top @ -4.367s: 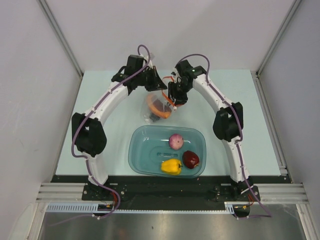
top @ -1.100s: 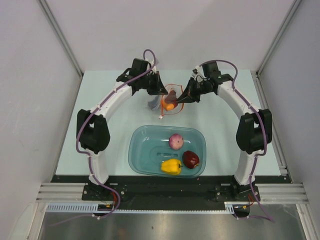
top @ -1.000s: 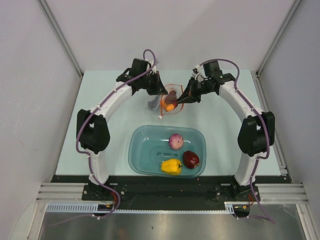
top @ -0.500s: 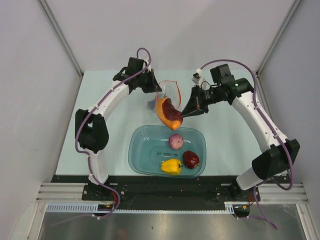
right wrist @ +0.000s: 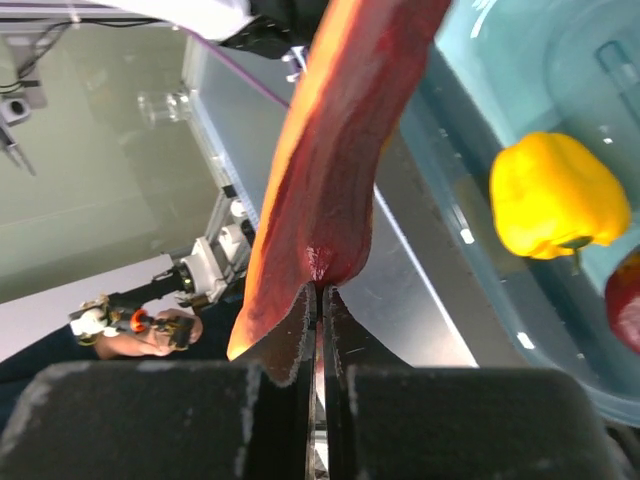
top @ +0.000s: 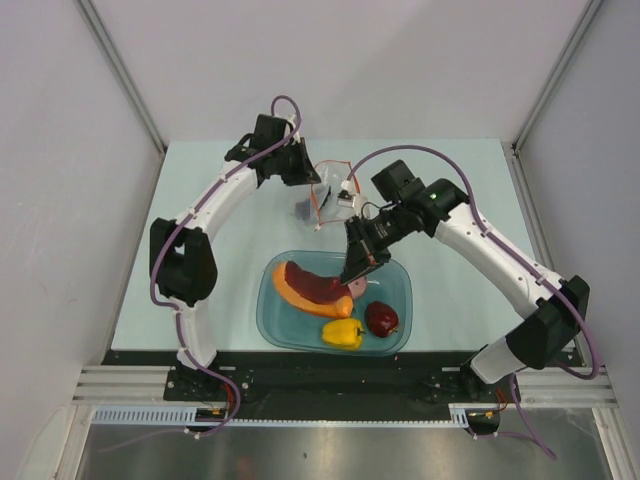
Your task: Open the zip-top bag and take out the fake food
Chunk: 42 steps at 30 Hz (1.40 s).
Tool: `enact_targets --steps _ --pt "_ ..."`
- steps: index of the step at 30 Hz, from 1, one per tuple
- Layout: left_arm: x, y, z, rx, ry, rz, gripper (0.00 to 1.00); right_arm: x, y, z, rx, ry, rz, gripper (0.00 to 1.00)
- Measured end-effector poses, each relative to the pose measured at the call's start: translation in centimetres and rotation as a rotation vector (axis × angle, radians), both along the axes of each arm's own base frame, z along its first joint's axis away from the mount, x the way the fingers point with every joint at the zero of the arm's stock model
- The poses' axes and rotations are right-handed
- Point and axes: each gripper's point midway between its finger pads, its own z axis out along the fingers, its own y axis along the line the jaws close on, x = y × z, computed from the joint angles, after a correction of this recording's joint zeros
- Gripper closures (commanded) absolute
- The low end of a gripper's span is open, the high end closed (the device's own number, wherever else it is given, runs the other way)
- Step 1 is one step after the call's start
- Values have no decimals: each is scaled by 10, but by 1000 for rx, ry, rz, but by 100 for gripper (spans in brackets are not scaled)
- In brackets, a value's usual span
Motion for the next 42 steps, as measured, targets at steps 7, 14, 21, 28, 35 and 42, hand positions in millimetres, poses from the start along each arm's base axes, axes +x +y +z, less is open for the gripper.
enact_targets --steps 7,14,21,28,35,42 --pt "-2 3 1 15 -1 4 100 4 1 -29 -69 -12 29 100" --pt "-3 4 11 11 -24 0 100 -2 13 -62 -141 1 86 100" --pt "-6 5 13 9 -27 -1 100 16 25 -96 -187 -10 84 100" --pt "-9 4 11 4 -22 -8 100 22 17 -138 -287 -26 112 100" --pt "-13 4 7 0 -12 -16 100 41 0 -159 -389 -93 77 100" --pt "-13 2 6 -3 -15 -19 100 63 -17 -169 -476 -161 21 88"
